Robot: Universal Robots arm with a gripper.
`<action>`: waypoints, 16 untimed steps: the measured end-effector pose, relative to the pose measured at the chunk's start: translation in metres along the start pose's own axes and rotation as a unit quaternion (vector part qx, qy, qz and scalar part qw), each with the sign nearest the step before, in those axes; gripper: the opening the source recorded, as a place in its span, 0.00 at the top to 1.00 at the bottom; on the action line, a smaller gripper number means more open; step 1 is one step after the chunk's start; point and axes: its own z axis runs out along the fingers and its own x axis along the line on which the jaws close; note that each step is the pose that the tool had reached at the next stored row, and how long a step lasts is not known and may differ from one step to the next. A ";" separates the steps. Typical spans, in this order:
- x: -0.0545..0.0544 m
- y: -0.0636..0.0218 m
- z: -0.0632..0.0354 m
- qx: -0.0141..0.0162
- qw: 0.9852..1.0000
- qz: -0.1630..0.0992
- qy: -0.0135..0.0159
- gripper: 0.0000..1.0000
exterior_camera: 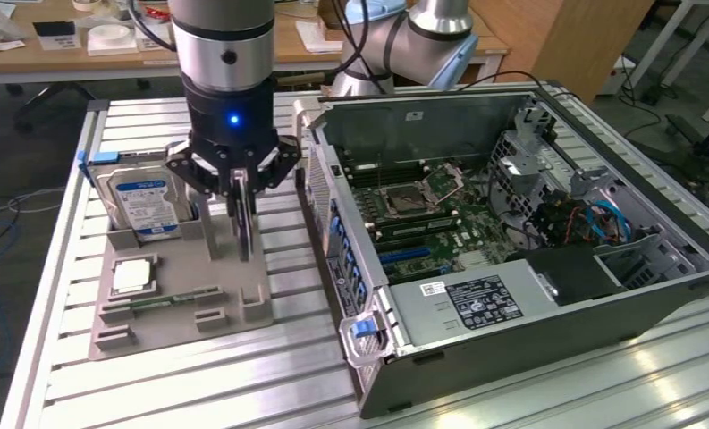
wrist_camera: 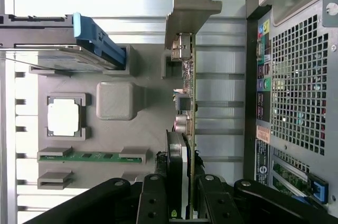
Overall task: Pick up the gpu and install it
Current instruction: 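Pick up the gpu and move the gpu toward the slot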
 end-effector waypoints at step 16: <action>0.000 0.0007 -0.0137 0.000 1.000 0.000 0.000 0.72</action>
